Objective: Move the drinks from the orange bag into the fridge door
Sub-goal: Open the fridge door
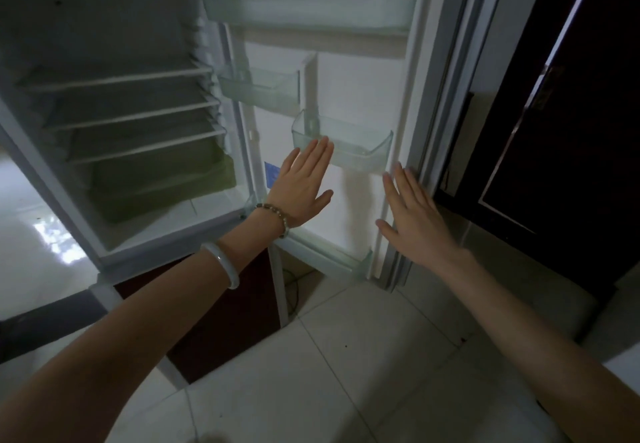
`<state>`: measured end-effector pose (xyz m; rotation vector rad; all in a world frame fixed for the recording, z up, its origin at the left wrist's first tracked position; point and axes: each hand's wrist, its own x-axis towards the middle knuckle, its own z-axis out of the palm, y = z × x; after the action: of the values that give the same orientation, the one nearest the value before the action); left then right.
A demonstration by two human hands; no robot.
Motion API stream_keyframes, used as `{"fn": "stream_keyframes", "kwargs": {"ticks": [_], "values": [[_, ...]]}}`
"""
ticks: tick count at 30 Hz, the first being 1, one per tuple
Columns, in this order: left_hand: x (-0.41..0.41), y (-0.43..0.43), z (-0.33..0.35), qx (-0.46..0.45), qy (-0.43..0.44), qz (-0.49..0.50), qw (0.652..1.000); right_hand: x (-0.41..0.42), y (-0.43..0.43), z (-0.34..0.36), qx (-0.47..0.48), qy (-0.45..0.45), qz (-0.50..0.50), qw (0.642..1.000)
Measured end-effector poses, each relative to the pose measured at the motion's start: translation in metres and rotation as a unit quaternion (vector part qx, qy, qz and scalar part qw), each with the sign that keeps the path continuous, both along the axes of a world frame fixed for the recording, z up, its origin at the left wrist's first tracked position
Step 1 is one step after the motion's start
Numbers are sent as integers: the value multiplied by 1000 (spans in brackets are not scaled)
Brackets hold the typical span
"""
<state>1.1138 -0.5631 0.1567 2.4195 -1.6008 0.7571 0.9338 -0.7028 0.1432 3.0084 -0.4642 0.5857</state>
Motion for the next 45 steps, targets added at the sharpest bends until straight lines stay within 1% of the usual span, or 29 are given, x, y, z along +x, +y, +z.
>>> {"fn": "stream_keyframes", "kwargs": {"ticks": [5, 8, 12, 18, 26, 34, 40, 45], "values": [[37, -7, 4, 11, -15, -14, 1000, 47, -9, 20, -25, -23, -31, 999], [56, -14, 4, 29, -13, -13, 999, 70, -16, 24, -19, -12, -57, 998], [77, -30, 1, 56, -7, -10, 998, 84, -33, 22, -31, -3, -95, 995], [86, -62, -5, 70, -15, -31, 997, 93, -64, 20, -51, 2, -127, 991], [96, -107, -6, 61, -7, -23, 998, 108, -120, 24, -28, 15, -114, 993], [106, -151, -7, 78, -8, 2, 997, 128, -171, 26, -5, 21, -103, 994], [113, -171, -10, 77, -10, 19, 997, 139, -193, 25, -2, 21, -90, 996], [114, -171, -18, 66, -10, 21, 998, 139, -197, 18, -19, 9, -72, 997]]}}
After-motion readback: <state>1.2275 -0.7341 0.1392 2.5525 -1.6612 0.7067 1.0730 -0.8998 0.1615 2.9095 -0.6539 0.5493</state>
